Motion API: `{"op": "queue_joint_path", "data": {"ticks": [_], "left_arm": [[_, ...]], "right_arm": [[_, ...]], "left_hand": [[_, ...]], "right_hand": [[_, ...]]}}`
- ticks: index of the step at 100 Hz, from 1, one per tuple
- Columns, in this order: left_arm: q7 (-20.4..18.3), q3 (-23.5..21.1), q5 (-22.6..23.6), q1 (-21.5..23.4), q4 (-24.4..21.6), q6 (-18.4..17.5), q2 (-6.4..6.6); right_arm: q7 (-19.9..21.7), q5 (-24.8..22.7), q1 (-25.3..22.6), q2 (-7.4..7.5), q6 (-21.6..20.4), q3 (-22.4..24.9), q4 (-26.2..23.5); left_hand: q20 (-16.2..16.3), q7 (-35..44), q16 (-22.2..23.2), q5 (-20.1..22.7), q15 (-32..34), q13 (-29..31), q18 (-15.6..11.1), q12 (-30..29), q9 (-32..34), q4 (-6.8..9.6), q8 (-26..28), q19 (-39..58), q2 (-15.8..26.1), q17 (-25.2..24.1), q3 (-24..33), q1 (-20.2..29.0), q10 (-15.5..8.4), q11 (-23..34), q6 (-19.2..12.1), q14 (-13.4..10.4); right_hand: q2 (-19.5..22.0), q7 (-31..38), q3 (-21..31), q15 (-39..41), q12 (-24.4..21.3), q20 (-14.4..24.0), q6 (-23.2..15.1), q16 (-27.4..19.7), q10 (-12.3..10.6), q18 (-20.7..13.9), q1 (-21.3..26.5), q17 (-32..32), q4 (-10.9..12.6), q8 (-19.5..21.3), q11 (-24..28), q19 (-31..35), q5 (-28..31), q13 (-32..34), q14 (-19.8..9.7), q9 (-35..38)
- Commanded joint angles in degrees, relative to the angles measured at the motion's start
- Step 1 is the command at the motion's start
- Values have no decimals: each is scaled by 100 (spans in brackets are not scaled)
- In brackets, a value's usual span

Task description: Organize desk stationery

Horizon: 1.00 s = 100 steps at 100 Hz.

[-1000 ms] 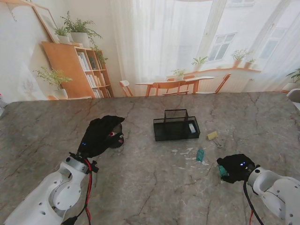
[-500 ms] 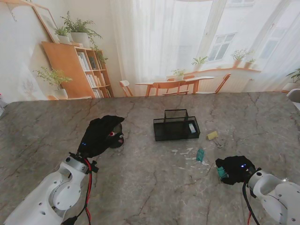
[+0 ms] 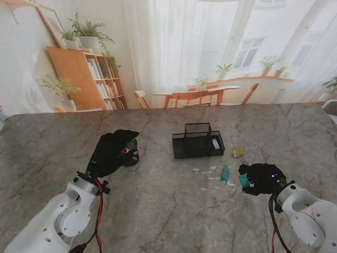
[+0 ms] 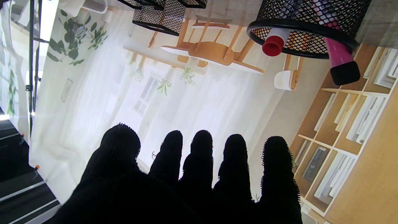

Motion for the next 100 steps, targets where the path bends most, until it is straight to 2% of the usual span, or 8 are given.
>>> {"op": "queue_joint_path", "data": {"ticks": [1,22,44,68,100], "left_arm": [[45,-11,12,46,-34,0,-18],[95,-74,19,93,-56,-11,-24],[113,-115,7,122,-69,-12,-30],[76,-123,2,112,-65,3,-25],[-29,-87,-5,56,-32,34,-12]], "right_arm": [[133,52,224,-5,-14,25,-127],[277,351,800,-26,112,-183,-93],[495,661,1682,-23,428,-739,352],[508,1110,2889,-64,918,-1698,1245],[116,1977,4487,-282,1563,-3193,2638]], "left_hand": [[-58,72,19,109,52,154,-50,28,57,-899,62,-59,348,-58,-74,133,-86,-15,-34,-131],[-58,74,20,113,56,160,-46,29,61,-898,63,-58,348,-64,-75,132,-79,-13,-29,-136],[-59,75,20,117,57,165,-55,30,61,-899,64,-57,343,-61,-77,133,-80,-13,-29,-144],[-61,74,20,114,55,162,-56,30,61,-897,64,-56,354,-59,-70,145,-86,-13,-28,-145],[-63,75,20,116,55,168,-59,30,60,-899,64,-59,350,-55,-77,135,-85,-14,-27,-140]], "right_hand": [[233,1194,407,58,103,45,-745,85,89,-136,623,173,205,106,190,266,564,84,-31,172],[247,1227,367,56,114,45,-788,83,105,-150,658,181,199,77,158,302,596,105,-30,197],[278,1267,312,53,123,35,-867,87,89,-179,687,175,202,74,128,302,608,101,-40,197],[334,1315,223,44,138,21,-922,91,80,-214,722,167,216,77,112,278,596,85,-59,178],[379,1356,144,39,142,12,-970,98,80,-234,762,157,240,74,110,254,573,69,-65,152]]}}
